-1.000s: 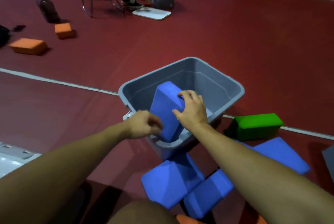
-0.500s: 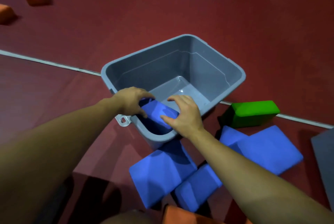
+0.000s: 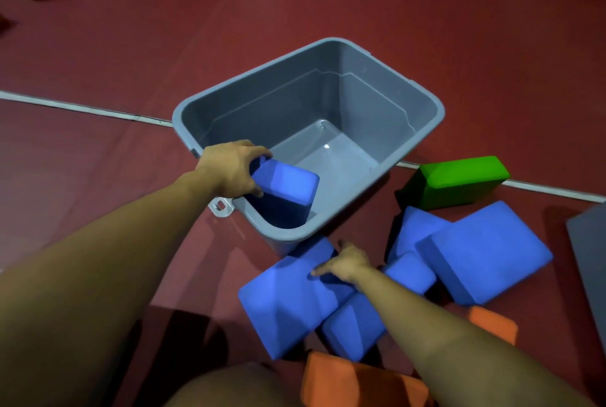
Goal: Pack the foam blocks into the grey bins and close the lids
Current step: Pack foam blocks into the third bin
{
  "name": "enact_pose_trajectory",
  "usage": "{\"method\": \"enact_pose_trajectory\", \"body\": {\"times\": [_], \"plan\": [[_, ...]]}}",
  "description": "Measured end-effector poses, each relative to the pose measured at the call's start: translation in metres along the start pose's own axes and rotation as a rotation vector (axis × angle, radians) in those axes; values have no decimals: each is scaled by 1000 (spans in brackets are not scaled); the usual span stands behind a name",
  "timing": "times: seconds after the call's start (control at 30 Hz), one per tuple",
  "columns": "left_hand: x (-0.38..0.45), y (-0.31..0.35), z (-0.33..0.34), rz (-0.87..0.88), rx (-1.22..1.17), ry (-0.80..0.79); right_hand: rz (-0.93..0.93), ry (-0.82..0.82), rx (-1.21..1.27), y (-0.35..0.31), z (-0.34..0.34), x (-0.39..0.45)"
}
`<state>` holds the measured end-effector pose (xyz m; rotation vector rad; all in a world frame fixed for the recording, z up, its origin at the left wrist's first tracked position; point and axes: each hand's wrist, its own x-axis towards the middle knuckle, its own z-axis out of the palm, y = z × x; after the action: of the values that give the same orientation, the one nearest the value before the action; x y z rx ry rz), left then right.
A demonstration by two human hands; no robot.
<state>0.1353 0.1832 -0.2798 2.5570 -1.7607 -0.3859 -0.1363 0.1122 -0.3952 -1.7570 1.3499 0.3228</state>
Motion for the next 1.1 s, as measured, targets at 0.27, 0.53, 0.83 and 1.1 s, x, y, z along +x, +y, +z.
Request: {"method": "enact_pose_trajectory", "body": {"times": [0.27, 0.53, 0.83, 1.1], "plan": [[-1, -1, -3, -18, 26, 5, 5, 54, -44, 10, 6, 1], [-4, 2, -6, -37, 29, 0, -88, -82, 120, 24, -3, -13], [-7, 1, 0, -138, -12, 120, -418, 5, 106, 44, -17, -51], [-11, 8, -2, -220, 63, 107, -730, 51, -13, 13, -110, -86]]}}
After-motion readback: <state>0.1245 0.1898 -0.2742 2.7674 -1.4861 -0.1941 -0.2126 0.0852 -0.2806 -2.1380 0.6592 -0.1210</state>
